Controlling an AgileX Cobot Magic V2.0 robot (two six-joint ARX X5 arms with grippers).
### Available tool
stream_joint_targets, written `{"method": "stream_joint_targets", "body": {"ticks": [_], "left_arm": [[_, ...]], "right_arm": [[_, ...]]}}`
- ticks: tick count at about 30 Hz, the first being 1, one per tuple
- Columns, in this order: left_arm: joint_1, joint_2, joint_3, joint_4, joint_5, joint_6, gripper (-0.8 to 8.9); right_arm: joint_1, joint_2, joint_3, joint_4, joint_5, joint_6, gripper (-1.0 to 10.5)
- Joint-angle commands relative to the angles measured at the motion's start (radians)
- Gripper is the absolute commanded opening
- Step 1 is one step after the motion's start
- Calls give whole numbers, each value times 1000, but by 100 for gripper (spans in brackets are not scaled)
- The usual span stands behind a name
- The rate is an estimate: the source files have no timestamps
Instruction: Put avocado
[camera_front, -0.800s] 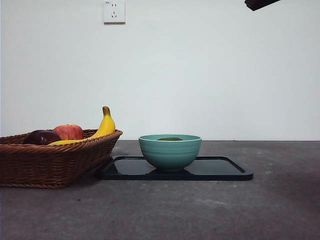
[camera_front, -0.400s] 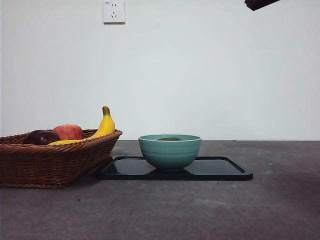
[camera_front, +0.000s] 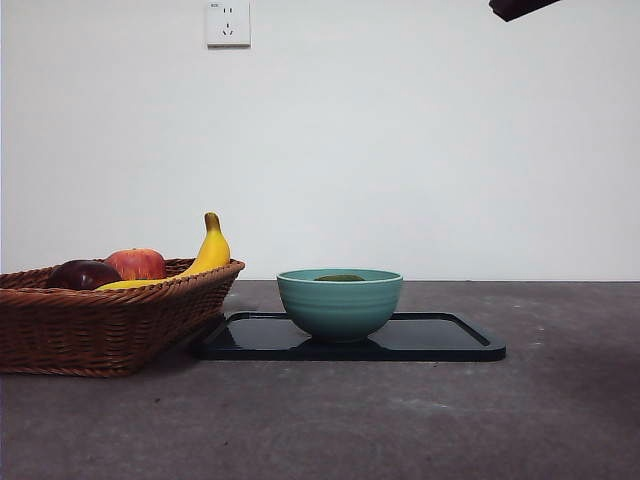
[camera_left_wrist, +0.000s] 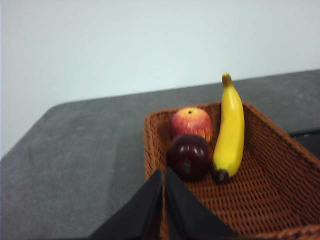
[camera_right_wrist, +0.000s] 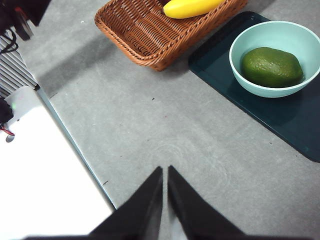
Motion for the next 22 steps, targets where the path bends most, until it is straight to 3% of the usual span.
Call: {"method": "stream_joint_targets", "body": {"ticks": [1, 12, 22], "left_arm": [[1, -12, -19, 12, -4, -2, 8], [0, -12, -27, -134, -4, -3, 8], [0, -11, -26, -134, -3, -14, 8]], "right_arm": [[10, 6, 7, 11, -2, 6, 7], [10, 6, 7, 11, -2, 6, 7], [10, 6, 7, 11, -2, 6, 7]]}}
